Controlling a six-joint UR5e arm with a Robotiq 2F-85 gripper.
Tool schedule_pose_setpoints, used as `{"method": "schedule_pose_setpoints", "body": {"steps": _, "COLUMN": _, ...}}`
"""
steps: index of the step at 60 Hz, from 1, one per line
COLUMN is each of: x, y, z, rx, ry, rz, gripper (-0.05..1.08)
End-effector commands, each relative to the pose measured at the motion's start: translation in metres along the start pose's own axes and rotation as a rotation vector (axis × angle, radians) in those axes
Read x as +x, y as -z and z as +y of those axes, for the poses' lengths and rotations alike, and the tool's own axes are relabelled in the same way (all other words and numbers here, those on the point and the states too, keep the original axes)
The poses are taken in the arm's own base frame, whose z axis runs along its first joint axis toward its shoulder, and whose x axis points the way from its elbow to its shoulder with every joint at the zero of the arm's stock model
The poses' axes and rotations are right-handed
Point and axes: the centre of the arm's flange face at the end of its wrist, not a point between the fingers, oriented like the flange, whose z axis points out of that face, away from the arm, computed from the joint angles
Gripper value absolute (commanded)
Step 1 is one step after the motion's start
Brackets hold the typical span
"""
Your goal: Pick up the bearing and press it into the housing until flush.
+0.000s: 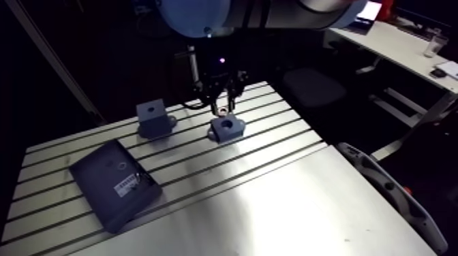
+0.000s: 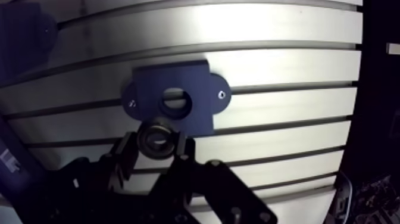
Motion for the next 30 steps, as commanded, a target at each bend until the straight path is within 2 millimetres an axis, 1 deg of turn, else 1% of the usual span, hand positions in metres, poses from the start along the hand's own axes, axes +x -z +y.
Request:
{"method": "schedule_pose_setpoints", "body": {"steps": 1, "x": 0.010, "y": -0.011, "z": 0.005, "rx": 0.005, "ry": -0.001, "rz": -0.013, "gripper": 0.60}}
{"method": "schedule_pose_setpoints", "body": {"steps": 7, "x": 0.011, "y": -0.012, "z": 0.005, "rx": 0.005, "ry": -0.001, "rz": -0.013, "gripper": 0.60}}
{"method": "schedule_pose_setpoints", "body": {"steps": 11, "x": 0.014, "y": -0.019, "z": 0.007, "rx": 0.009, "ry": -0.002, "rz": -0.023, "gripper": 0.60}}
{"method": "schedule_pose_setpoints", "body": {"steps": 24, "x": 0.016, "y": -0.024, "z": 0.007, "rx": 0.008, "ry": -0.001, "rz": -0.024, "gripper": 0.60}}
{"method": "schedule_pose_setpoints", "body": {"steps": 30, "x": 0.020, "y": -0.031, "z": 0.009, "rx": -0.002, "ry": -0.003, "rz": -0.012, "gripper": 0.60}}
